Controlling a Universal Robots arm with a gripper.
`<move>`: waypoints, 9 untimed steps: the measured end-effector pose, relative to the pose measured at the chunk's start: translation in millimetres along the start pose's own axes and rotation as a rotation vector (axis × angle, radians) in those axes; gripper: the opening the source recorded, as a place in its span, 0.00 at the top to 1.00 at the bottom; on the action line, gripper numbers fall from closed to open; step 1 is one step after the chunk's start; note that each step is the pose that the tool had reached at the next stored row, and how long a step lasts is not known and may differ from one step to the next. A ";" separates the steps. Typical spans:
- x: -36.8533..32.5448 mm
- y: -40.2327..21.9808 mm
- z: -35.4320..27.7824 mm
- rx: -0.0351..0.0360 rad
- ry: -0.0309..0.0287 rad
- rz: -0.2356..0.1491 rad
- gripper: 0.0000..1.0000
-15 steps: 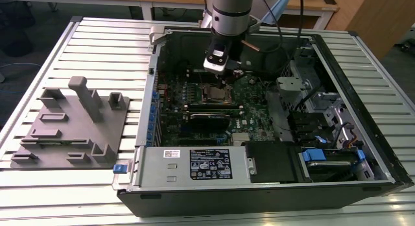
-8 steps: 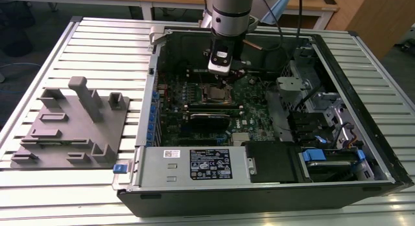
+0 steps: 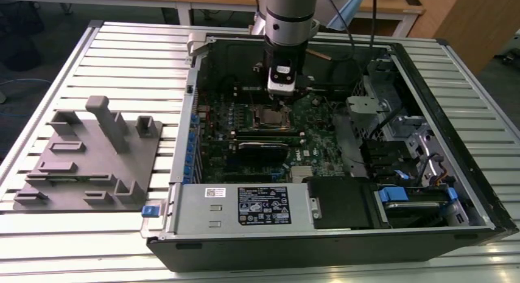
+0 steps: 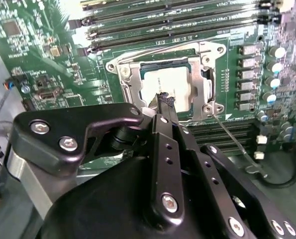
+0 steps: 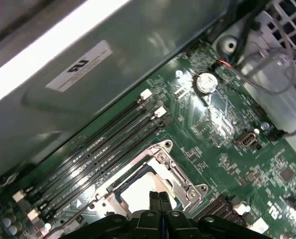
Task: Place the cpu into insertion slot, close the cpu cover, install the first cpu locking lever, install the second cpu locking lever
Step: 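Close the cpu cover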
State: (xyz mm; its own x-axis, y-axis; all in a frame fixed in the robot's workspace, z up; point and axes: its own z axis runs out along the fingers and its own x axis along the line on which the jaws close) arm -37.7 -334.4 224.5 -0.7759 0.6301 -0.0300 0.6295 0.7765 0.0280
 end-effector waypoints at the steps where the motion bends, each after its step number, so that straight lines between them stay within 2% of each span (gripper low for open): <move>1: 0.0 0.0 0.1 -0.0003 0.0004 -0.013 0.90; 3: 0.0 0.0 0.1 -0.0009 0.0009 -0.031 0.90; 9: 0.0 0.0 0.2 -0.0009 0.0009 -0.036 0.90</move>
State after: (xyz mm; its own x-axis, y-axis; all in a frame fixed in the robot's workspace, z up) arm -37.7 -334.4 224.3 -0.7979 0.6021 -0.0301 0.6014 0.7984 0.0279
